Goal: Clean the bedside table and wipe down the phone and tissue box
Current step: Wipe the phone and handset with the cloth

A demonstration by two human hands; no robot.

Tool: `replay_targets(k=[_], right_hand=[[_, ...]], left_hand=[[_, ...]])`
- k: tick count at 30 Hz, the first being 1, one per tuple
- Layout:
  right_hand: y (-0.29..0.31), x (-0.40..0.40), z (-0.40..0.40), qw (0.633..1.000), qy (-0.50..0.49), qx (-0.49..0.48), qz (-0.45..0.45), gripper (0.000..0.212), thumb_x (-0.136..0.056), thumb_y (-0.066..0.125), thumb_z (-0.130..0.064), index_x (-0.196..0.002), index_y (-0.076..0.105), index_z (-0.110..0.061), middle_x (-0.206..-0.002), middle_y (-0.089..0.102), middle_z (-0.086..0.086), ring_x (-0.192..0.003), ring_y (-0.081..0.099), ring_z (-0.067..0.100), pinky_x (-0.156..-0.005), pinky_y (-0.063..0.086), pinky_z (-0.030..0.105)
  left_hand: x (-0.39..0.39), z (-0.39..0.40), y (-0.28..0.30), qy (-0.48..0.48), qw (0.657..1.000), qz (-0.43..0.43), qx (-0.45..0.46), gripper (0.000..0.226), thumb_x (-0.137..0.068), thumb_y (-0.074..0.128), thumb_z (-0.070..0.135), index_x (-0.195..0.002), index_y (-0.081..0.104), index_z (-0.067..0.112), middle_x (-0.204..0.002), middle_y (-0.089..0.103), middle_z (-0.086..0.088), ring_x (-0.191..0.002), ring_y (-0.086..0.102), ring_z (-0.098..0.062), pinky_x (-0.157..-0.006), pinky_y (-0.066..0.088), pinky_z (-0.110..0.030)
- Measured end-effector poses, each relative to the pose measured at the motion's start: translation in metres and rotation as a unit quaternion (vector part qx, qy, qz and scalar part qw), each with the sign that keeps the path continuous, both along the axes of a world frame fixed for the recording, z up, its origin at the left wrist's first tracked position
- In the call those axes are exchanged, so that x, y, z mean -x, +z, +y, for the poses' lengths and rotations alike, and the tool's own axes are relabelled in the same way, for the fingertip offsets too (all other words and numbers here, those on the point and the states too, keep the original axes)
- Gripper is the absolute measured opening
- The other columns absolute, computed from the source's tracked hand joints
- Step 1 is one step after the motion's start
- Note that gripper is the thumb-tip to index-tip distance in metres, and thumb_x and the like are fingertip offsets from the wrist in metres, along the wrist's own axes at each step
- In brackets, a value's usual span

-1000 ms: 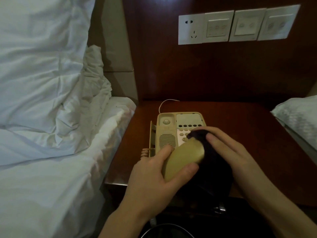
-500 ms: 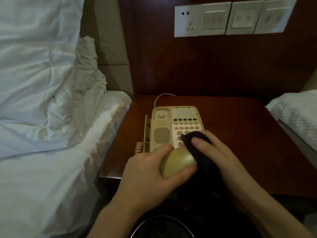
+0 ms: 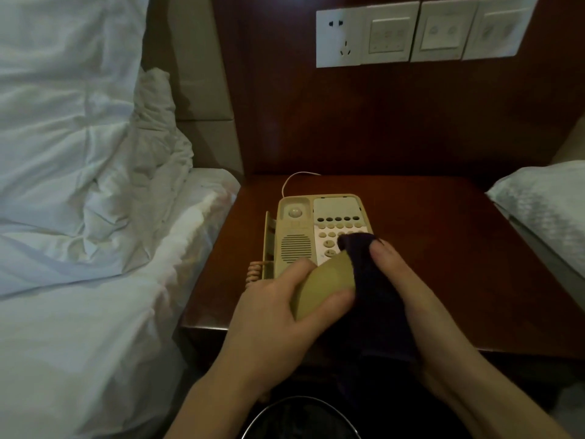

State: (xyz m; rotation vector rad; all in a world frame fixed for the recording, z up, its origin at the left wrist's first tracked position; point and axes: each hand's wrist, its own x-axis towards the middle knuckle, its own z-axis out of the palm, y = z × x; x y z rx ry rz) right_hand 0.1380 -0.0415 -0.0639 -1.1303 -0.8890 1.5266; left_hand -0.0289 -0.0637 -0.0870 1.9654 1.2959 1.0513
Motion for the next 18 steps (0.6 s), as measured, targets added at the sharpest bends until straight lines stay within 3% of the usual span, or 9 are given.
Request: replay_targets(k=[2,4,8,10,13,16,18], right_hand=[[0.0,-0.003,-0.008,0.999,0.018,-0.022,0.03,0.026,-0.091,0.052,-0.036,-0.1,0.075,-0.025,-0.099,0.077,0.006,-0.076,0.074,0.009,-0.056,0.056,0.018],[0.003,-0.01,-0.013,0.999,0.02,-0.037,0.028,0.025,-0.088,0.054,-0.04,-0.094,0.075,-0.027,-0.093,0.078,0.002,-0.082,0.075,0.016,-0.059,0.058,0.023],[0.004,-0.008,-0.016,0.999,-0.003,-0.027,0.029,0.033,-0.088,0.051,-0.042,-0.071,0.077,-0.031,-0.071,0.075,-0.01,-0.064,0.072,0.003,-0.05,0.053,0.017],[0.002,-0.005,-0.019,0.999,0.015,-0.03,0.04,0.03,-0.087,0.049,-0.047,-0.093,0.074,-0.031,-0.081,0.077,-0.008,-0.073,0.073,0.005,-0.055,0.054,0.018],[-0.005,-0.004,-0.019,0.998,0.03,-0.053,0.033,0.04,-0.094,0.045,-0.052,-0.118,0.069,-0.031,-0.106,0.076,-0.001,-0.096,0.073,0.016,-0.077,0.057,0.031],[-0.004,-0.001,-0.018,0.995,-0.017,-0.098,0.011,0.037,-0.091,0.049,-0.054,-0.115,0.069,-0.035,-0.107,0.074,0.006,-0.098,0.072,0.028,-0.084,0.056,0.045],[-0.003,0.001,-0.019,0.986,-0.066,-0.15,-0.024,0.029,-0.088,0.051,-0.054,-0.104,0.07,-0.04,-0.1,0.074,0.003,-0.089,0.073,0.024,-0.073,0.058,0.037]], left_hand=[[-0.001,0.0,0.0,-0.009,0.998,-0.041,0.039,0.04,-0.079,0.056,0.073,-0.088,0.063,0.036,-0.087,0.069,0.015,-0.081,0.066,-0.005,-0.063,0.044,-0.013],[-0.002,0.0,0.001,-0.019,0.996,-0.059,0.062,0.037,-0.079,0.057,0.072,-0.086,0.063,0.036,-0.084,0.068,0.015,-0.078,0.064,-0.003,-0.063,0.043,-0.011],[0.0,0.001,0.006,-0.044,0.979,-0.131,0.147,0.034,-0.078,0.062,0.074,-0.091,0.058,0.043,-0.064,0.063,0.014,-0.052,0.056,0.002,-0.051,0.041,-0.012],[0.0,0.004,0.008,-0.063,0.958,-0.187,0.207,0.043,-0.071,0.069,0.068,-0.103,0.057,0.042,-0.056,0.058,0.011,-0.04,0.048,-0.001,-0.043,0.037,-0.014],[-0.002,0.004,0.013,-0.064,0.916,-0.294,0.266,0.043,-0.074,0.073,0.065,-0.106,0.063,0.037,-0.063,0.051,0.001,-0.044,0.043,-0.01,-0.043,0.037,-0.023],[-0.003,0.004,0.012,-0.066,0.857,-0.379,0.344,0.052,-0.083,0.068,0.063,-0.109,0.063,0.018,-0.07,0.056,-0.005,-0.053,0.053,-0.014,-0.049,0.047,-0.024],[-0.002,0.006,0.01,-0.059,0.855,-0.37,0.359,0.061,-0.081,0.061,0.063,-0.109,0.063,0.009,-0.073,0.06,-0.008,-0.057,0.058,-0.016,-0.052,0.051,-0.025]])
